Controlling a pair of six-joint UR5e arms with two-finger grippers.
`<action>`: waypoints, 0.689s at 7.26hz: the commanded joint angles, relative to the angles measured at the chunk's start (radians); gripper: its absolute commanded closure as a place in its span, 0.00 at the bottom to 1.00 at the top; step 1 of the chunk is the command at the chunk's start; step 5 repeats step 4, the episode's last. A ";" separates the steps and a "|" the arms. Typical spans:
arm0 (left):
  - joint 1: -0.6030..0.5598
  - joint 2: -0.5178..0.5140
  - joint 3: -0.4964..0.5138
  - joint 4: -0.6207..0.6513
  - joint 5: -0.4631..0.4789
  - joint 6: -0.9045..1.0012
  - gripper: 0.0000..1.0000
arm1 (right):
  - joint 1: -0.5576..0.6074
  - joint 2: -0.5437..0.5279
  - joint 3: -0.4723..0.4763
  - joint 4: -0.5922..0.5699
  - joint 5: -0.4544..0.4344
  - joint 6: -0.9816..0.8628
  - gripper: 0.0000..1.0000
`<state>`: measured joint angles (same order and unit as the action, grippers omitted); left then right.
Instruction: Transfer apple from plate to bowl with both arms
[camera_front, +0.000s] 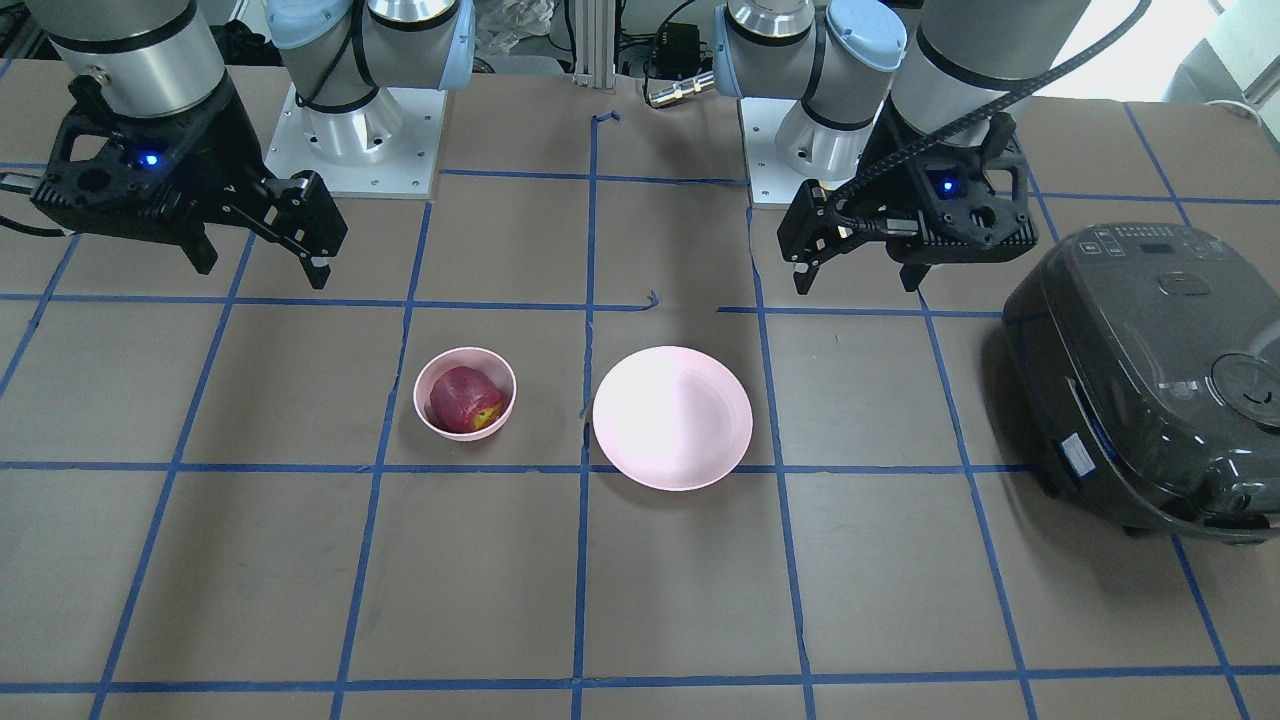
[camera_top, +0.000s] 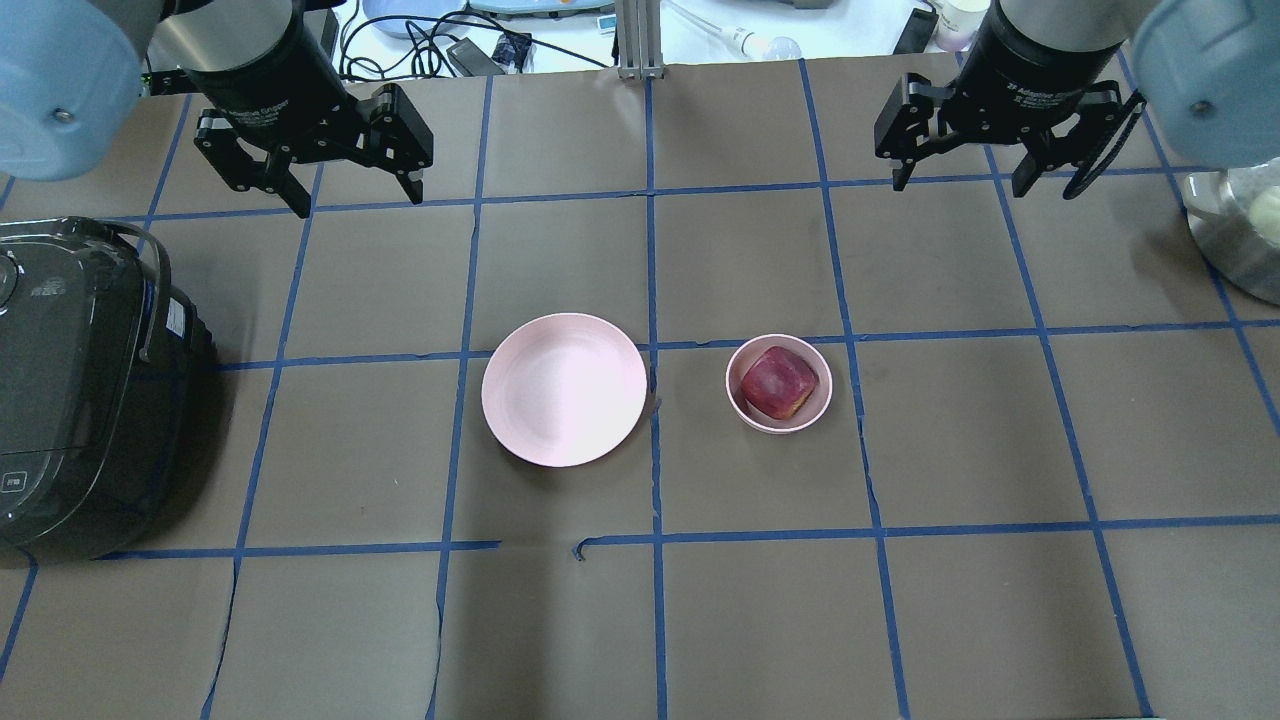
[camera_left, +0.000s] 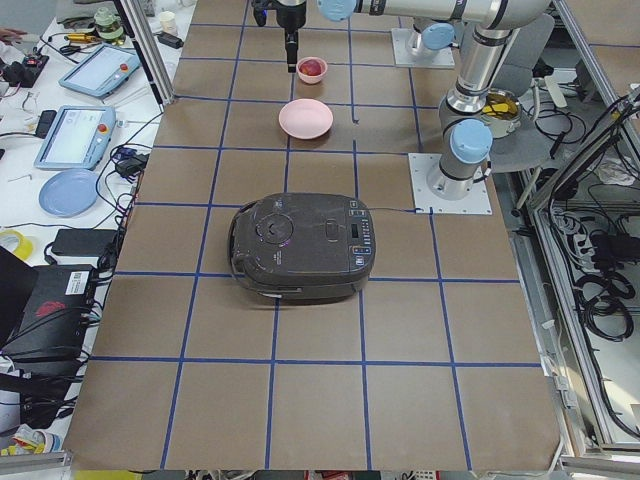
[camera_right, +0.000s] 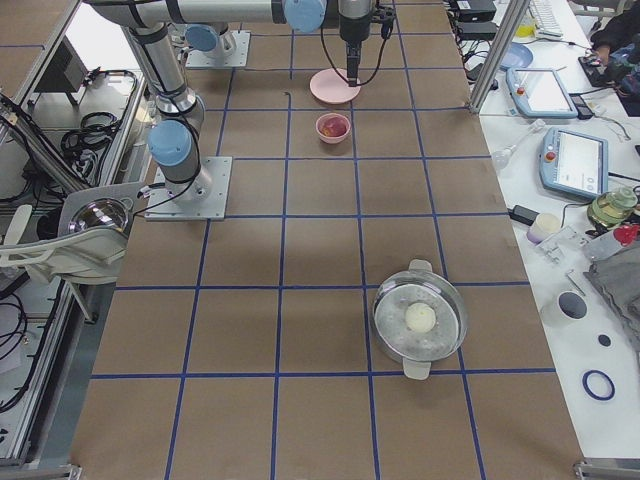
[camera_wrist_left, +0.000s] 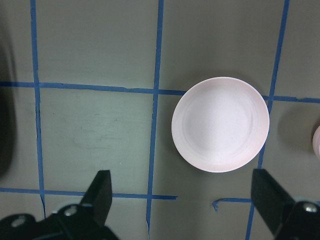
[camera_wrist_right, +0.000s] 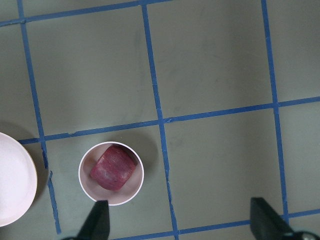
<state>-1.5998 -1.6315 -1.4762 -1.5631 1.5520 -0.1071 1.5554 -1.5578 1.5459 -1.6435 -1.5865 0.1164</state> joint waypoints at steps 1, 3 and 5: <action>0.001 0.007 -0.009 0.002 -0.004 0.001 0.00 | 0.000 0.001 0.000 -0.002 0.000 0.000 0.00; 0.000 0.007 -0.013 0.000 -0.004 0.001 0.00 | -0.001 0.001 0.002 -0.002 0.000 0.003 0.00; 0.000 0.007 -0.019 0.002 -0.004 0.001 0.00 | 0.000 -0.001 0.002 -0.001 0.000 0.006 0.00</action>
